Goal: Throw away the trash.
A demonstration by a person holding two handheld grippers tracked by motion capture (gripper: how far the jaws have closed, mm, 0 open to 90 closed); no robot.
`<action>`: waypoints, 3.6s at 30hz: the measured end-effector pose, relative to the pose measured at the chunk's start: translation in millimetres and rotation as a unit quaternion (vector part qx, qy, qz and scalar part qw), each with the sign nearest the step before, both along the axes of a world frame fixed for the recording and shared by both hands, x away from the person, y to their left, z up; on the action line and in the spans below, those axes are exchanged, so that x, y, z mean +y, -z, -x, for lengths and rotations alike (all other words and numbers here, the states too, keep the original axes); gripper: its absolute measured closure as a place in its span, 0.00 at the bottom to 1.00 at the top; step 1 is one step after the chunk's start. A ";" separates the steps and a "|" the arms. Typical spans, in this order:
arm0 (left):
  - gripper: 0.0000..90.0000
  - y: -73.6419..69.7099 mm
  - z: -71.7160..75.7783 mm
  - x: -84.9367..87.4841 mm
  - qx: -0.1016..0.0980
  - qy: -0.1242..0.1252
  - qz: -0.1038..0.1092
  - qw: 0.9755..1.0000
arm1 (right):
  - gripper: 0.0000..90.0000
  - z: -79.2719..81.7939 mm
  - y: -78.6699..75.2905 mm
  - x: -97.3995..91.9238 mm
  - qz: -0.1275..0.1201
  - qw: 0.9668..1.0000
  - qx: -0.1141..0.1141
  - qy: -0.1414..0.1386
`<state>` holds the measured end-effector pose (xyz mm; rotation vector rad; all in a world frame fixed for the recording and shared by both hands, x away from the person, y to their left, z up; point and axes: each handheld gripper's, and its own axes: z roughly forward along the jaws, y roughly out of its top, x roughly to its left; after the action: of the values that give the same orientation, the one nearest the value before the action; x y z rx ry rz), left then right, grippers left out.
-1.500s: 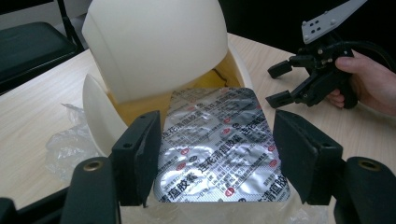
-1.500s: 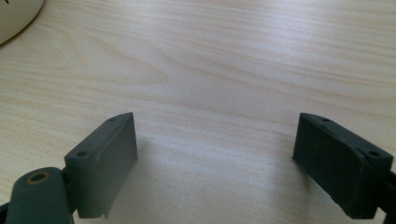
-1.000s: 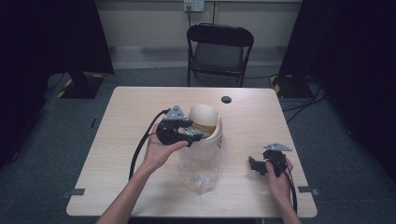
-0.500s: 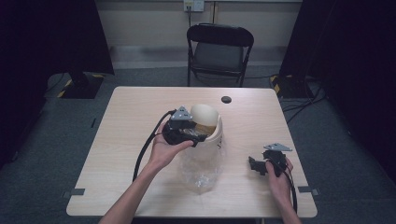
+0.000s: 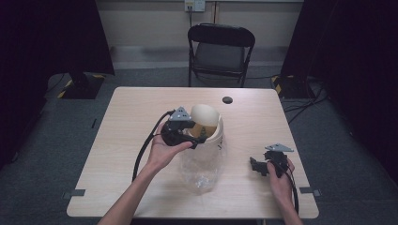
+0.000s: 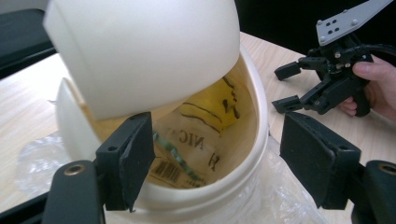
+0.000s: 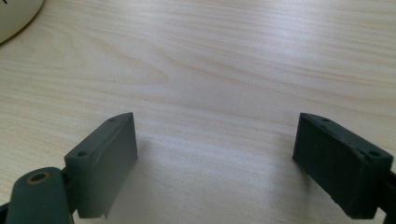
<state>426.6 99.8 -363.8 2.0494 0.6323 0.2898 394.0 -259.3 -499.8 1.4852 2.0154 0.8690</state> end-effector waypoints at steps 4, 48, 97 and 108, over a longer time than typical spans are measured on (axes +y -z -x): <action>0.29 -2.2 3.2 8.1 -0.001 -0.004 0.014 1.000 | 0.14 -0.1 0.0 0.0 0.001 1.000 0.000 0.000; 0.29 34.3 18.3 120.9 0.036 -0.122 0.013 0.992 | 0.14 0.0 0.0 -0.1 0.000 1.000 0.000 0.000; 0.15 135.0 57.4 199.2 0.066 -0.244 -0.089 0.963 | 0.14 -0.1 0.0 -0.1 0.000 1.000 0.000 -0.001; 0.11 138.5 57.4 199.0 0.056 -0.246 -0.080 0.964 | 0.14 -0.1 0.1 -0.1 0.000 1.000 0.000 -0.001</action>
<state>369.2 298.8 -502.3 2.0460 1.2239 0.5282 394.1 -259.4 -499.8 1.4831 2.0164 0.8698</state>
